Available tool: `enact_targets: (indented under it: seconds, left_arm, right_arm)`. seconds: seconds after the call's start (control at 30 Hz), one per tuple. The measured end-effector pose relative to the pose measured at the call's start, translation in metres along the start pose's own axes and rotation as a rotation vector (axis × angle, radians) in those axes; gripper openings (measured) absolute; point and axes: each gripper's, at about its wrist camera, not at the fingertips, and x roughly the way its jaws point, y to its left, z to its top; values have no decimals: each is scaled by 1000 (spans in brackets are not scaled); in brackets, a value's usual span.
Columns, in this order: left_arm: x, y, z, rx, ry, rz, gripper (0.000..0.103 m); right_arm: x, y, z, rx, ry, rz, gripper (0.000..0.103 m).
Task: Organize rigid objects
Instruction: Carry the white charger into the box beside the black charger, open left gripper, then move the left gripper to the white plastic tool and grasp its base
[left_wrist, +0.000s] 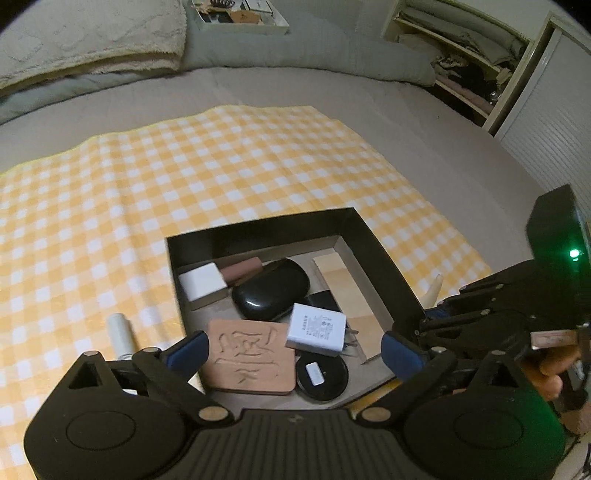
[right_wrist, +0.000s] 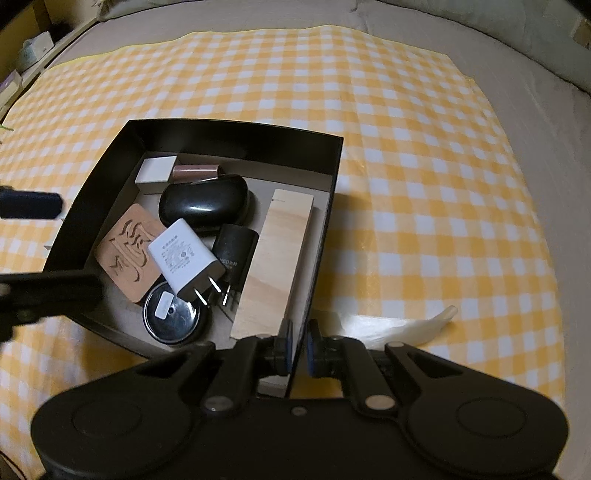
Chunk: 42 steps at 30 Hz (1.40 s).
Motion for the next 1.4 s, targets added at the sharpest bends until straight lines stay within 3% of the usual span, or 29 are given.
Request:
enact_targets:
  seconds: [0.3,0.5,0.87,1.4]
  left_arm:
    - [-41,22,-3,8,-67,72,103]
    - [-60,60,-10,-37,-99,115,103]
    - [-55,121,-28,-115,-41,211,103]
    - [-5,116,-35,20,106,153,90]
  right_arm:
    - [-2,-15,1,84,-27,43,8]
    - [-1,-23,3,110,-36,63,8]
    - [6,-14,10,110,-23,31,7]
    - [18,-3,17,107,1,9,7]
